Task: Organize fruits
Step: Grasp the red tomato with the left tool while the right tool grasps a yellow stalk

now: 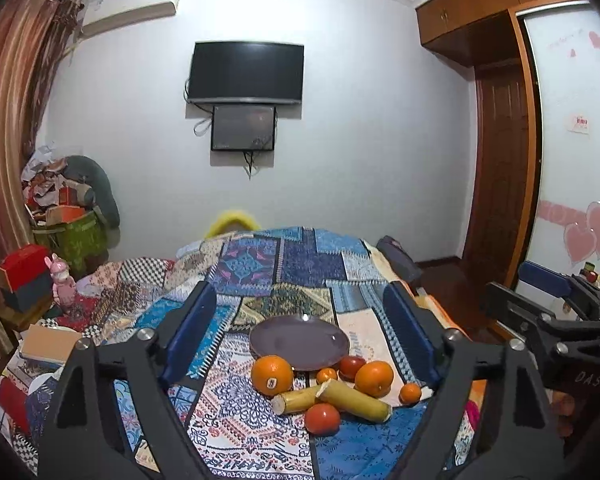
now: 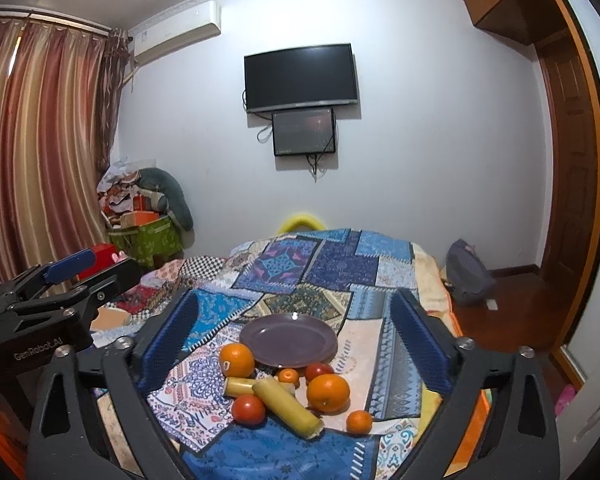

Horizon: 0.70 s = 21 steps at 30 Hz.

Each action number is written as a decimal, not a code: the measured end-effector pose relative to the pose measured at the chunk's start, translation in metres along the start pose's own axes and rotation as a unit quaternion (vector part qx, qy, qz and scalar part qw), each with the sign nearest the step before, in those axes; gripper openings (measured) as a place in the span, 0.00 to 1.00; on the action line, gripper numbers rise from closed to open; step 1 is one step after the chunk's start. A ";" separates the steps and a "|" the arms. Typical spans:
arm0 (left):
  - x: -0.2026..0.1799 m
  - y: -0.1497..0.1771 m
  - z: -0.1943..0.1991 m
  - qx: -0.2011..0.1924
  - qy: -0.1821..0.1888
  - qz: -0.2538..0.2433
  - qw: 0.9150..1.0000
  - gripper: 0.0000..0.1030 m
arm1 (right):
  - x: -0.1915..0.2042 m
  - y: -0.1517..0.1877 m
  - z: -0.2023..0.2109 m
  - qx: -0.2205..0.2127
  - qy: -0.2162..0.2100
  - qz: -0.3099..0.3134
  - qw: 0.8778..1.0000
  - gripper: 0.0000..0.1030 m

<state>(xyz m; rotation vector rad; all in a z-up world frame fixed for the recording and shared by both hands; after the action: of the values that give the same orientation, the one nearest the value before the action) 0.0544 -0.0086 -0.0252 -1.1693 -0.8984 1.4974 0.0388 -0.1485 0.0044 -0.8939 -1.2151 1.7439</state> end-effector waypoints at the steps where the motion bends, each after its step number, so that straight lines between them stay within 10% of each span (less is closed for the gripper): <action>1: 0.001 0.002 -0.004 0.008 0.000 0.001 1.000 0.78 | -0.001 0.003 -0.003 0.006 -0.003 -0.002 1.000 0.87; 21: 0.036 0.097 -0.110 0.230 -0.007 0.021 0.973 0.58 | -0.013 0.098 -0.078 0.191 -0.079 -0.027 0.978 0.45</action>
<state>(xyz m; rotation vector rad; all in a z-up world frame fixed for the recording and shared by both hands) 0.1343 0.0020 -0.1527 -0.8386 -0.4958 1.6384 0.0914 -0.1508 -0.1105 -0.4991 -0.9433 1.9447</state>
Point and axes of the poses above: each gripper's, at about its wrist camera, not at the fingertips, and z roughly against the way its jaws point, x to its left, y to its underside, the point moved 4 cm from there along -z, roughly the way its jaws point, and after that the axes turned 11 degrees about z, right-handed, at the moved point
